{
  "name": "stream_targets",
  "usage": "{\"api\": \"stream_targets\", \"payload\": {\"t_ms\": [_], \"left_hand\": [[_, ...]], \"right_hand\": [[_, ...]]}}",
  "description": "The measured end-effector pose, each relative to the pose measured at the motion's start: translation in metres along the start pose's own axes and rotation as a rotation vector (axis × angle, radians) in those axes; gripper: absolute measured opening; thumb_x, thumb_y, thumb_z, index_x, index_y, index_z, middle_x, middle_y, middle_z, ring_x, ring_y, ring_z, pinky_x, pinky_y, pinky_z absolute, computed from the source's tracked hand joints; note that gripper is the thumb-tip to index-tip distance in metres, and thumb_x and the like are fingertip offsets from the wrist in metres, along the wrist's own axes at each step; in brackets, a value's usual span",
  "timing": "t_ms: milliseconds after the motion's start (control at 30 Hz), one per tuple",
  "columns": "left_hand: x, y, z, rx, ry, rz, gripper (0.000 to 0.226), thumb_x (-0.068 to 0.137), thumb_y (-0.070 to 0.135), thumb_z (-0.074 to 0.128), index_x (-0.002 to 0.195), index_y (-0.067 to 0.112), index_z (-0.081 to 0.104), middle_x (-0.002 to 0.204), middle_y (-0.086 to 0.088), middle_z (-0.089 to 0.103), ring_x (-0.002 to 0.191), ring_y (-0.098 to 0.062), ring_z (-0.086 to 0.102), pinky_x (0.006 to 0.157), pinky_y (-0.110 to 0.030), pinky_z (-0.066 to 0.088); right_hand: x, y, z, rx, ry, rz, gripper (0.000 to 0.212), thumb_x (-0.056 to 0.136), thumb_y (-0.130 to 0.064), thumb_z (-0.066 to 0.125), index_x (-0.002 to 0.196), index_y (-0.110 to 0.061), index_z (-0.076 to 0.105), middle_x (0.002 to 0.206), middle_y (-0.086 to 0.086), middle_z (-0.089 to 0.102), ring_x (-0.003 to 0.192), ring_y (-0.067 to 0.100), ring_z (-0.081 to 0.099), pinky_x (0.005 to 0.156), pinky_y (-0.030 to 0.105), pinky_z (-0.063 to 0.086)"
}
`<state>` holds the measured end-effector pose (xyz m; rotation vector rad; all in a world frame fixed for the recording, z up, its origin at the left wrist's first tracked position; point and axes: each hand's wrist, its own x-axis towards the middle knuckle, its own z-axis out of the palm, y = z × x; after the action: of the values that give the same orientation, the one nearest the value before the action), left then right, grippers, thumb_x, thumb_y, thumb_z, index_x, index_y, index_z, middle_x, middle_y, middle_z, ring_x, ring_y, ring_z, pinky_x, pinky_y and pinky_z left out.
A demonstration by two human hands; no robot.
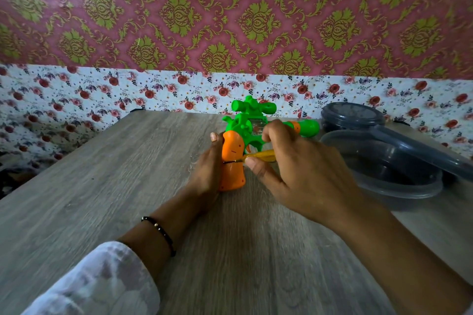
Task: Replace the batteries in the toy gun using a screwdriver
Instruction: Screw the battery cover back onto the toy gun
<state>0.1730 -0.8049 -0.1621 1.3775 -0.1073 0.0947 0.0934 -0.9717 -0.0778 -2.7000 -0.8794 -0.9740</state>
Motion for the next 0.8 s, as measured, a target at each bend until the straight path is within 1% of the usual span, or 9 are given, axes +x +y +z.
{"api": "stream_targets", "payload": {"t_ms": [67, 167, 233, 300, 367, 433, 633, 733, 800], "left_hand": [[-0.001, 0.001, 0.002, -0.001, 0.004, -0.004, 0.077, 0.081, 0.075, 0.031, 0.131, 0.022, 0.053, 0.125, -0.011, 0.063, 0.115, -0.029, 0.060, 0.100, -0.055, 0.045], [-0.001, 0.000, 0.003, -0.019, 0.016, -0.008, 0.081, 0.071, 0.080, 0.040, 0.128, 0.024, 0.057, 0.124, -0.013, 0.064, 0.115, -0.033, 0.060, 0.099, -0.060, 0.044], [0.001, -0.002, 0.002, -0.020, 0.025, -0.017, 0.082, 0.070, 0.081, 0.042, 0.128, 0.025, 0.056, 0.123, -0.014, 0.064, 0.114, -0.034, 0.061, 0.098, -0.060, 0.044], [0.002, -0.002, 0.001, -0.013, 0.022, -0.026, 0.080, 0.074, 0.080, 0.039, 0.130, 0.024, 0.054, 0.123, -0.014, 0.064, 0.113, -0.033, 0.061, 0.097, -0.057, 0.046], [0.002, -0.002, 0.000, 0.003, 0.020, -0.018, 0.071, 0.085, 0.073, 0.033, 0.130, 0.023, 0.054, 0.122, -0.013, 0.065, 0.110, -0.029, 0.062, 0.094, -0.050, 0.049], [0.003, -0.003, 0.000, 0.006, 0.008, 0.003, 0.063, 0.094, 0.064, 0.027, 0.129, 0.020, 0.055, 0.121, -0.012, 0.065, 0.106, -0.026, 0.064, 0.091, -0.046, 0.050], [0.001, -0.002, 0.001, -0.032, 0.002, -0.010, 0.071, 0.079, 0.075, 0.037, 0.124, 0.025, 0.060, 0.122, -0.013, 0.065, 0.115, -0.034, 0.060, 0.101, -0.060, 0.042], [0.002, -0.003, -0.001, -0.036, 0.012, -0.019, 0.068, 0.085, 0.072, 0.034, 0.125, 0.022, 0.058, 0.121, -0.015, 0.065, 0.113, -0.033, 0.061, 0.100, -0.060, 0.043], [0.002, -0.003, -0.002, -0.029, 0.002, -0.018, 0.065, 0.091, 0.067, 0.029, 0.128, 0.020, 0.056, 0.120, -0.015, 0.065, 0.112, -0.033, 0.062, 0.099, -0.059, 0.044]], "right_hand": [[0.000, -0.001, -0.002, 0.056, -0.037, 0.001, 0.041, 0.087, -0.050, 0.039, 0.111, -0.017, 0.040, 0.080, -0.009, 0.040, 0.053, 0.015, 0.044, 0.046, 0.028, 0.034], [0.001, 0.000, -0.001, 0.164, -0.116, -0.016, 0.027, 0.092, -0.038, 0.044, 0.110, -0.022, 0.034, 0.086, -0.012, 0.039, 0.063, 0.018, 0.051, 0.053, 0.032, 0.038], [0.002, 0.000, 0.001, 0.187, -0.125, -0.017, 0.024, 0.094, -0.041, 0.040, 0.106, -0.021, 0.036, 0.080, -0.012, 0.041, 0.061, 0.019, 0.051, 0.052, 0.033, 0.038], [0.002, 0.000, 0.004, 0.139, -0.078, -0.014, 0.036, 0.091, -0.051, 0.031, 0.099, -0.017, 0.042, 0.069, -0.006, 0.047, 0.053, 0.023, 0.055, 0.044, 0.033, 0.041], [0.001, 0.001, 0.007, 0.047, 0.022, -0.026, 0.043, 0.089, -0.050, 0.029, 0.090, -0.012, 0.049, 0.059, 0.000, 0.055, 0.043, 0.023, 0.054, 0.036, 0.027, 0.034], [0.000, 0.001, 0.007, -0.031, 0.077, -0.023, 0.042, 0.090, -0.047, 0.032, 0.084, -0.011, 0.052, 0.057, 0.001, 0.056, 0.039, 0.022, 0.052, 0.036, 0.022, 0.029], [-0.001, -0.001, 0.006, 0.054, -0.039, -0.082, 0.027, 0.084, -0.034, 0.044, 0.107, -0.020, 0.038, 0.090, 0.003, 0.061, 0.052, 0.024, 0.056, 0.042, 0.033, 0.043], [0.000, 0.000, 0.007, 0.085, -0.011, -0.149, 0.022, 0.088, -0.037, 0.040, 0.101, -0.020, 0.040, 0.076, 0.002, 0.063, 0.048, 0.027, 0.057, 0.039, 0.035, 0.045], [0.001, 0.002, 0.010, 0.037, 0.033, -0.146, 0.030, 0.089, -0.046, 0.033, 0.099, -0.019, 0.040, 0.061, 0.003, 0.062, 0.042, 0.026, 0.056, 0.036, 0.032, 0.044]]}}
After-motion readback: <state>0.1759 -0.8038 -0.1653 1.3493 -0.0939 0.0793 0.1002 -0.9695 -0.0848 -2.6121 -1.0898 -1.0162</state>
